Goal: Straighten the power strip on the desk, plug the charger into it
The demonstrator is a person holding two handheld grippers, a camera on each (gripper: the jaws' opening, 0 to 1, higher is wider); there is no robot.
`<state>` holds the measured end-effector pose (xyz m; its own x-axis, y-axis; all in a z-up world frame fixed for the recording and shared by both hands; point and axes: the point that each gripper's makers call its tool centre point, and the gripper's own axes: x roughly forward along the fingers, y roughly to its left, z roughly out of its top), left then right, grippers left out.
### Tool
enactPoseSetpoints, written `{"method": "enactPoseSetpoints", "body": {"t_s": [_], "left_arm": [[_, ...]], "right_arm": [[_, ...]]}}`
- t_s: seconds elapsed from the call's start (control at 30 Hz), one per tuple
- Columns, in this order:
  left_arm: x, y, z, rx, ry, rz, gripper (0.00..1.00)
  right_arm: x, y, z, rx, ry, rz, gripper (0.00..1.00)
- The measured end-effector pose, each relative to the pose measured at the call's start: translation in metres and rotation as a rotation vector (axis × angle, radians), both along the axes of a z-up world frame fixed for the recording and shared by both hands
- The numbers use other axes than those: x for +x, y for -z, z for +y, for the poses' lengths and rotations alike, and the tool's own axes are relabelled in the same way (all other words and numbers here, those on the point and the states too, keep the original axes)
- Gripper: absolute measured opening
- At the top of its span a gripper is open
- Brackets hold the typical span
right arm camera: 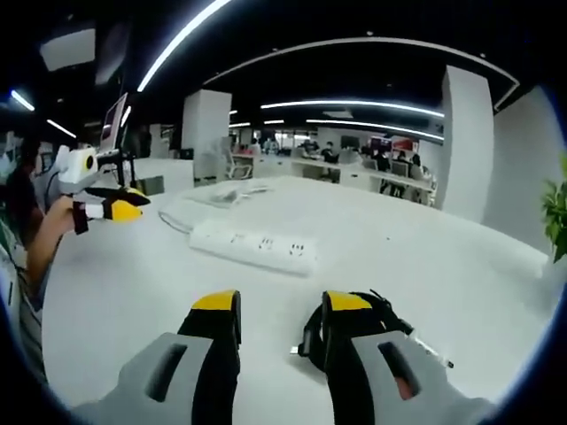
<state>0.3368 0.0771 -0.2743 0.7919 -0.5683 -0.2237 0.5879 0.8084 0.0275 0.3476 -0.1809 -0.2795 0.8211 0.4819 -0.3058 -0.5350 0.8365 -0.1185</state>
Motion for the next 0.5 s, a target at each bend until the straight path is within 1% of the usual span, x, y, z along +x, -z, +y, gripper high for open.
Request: {"method": "enactPoseSetpoints", "body": {"t_s": [0.2, 0.5], "left_arm": [[0.007, -0.002, -0.003, 0.003, 0.008, 0.003, 0.26], [0.016, 0.000, -0.005, 0.012, 0.016, 0.016, 0.26]], "right_arm": [[0.008, 0.001, 0.001, -0.019, -0.014, -0.001, 0.36], [0.019, 0.002, -0.001, -0.020, -0.033, 0.007, 0.36]]}}
